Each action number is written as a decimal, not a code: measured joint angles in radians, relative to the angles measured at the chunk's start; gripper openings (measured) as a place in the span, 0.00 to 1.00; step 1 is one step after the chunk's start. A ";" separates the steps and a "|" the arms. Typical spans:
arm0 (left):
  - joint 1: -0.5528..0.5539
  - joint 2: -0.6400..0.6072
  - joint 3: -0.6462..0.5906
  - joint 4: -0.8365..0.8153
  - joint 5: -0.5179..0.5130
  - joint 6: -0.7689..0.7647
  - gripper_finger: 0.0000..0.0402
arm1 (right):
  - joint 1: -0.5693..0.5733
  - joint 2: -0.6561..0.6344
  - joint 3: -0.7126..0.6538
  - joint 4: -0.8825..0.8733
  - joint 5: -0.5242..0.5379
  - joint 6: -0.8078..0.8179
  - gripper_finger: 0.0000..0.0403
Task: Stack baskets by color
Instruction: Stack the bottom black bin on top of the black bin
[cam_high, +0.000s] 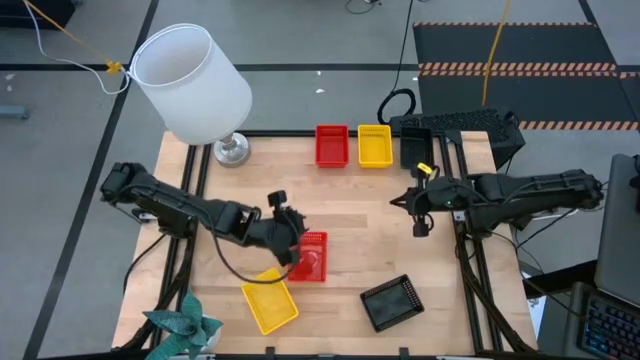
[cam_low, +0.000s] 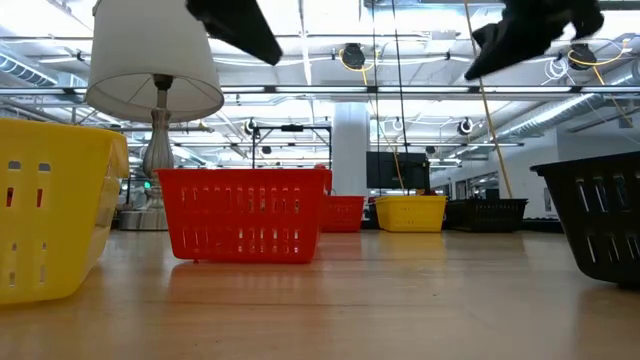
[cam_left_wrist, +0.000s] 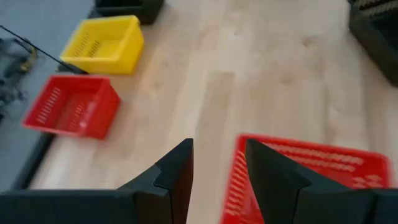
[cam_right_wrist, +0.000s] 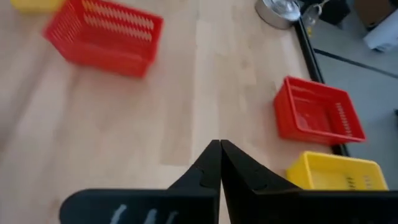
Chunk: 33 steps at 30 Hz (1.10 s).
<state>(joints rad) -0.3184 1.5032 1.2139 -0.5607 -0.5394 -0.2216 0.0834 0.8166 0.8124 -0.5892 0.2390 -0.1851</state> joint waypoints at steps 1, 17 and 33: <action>-0.016 0.000 -0.004 -0.004 0.000 -0.025 0.37 | 0.014 0.004 0.017 -0.008 0.000 0.022 0.00; -0.221 0.000 -0.103 -0.019 -0.011 -0.270 0.37 | 0.091 0.026 0.075 -0.022 -0.003 0.064 0.00; -0.295 0.040 -0.121 0.001 -0.012 -0.366 0.37 | 0.091 0.026 0.075 -0.052 -0.005 0.069 0.00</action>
<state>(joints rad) -0.6131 1.5434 1.0931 -0.5593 -0.5515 -0.5880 0.1741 0.8425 0.8873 -0.6411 0.2341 -0.1162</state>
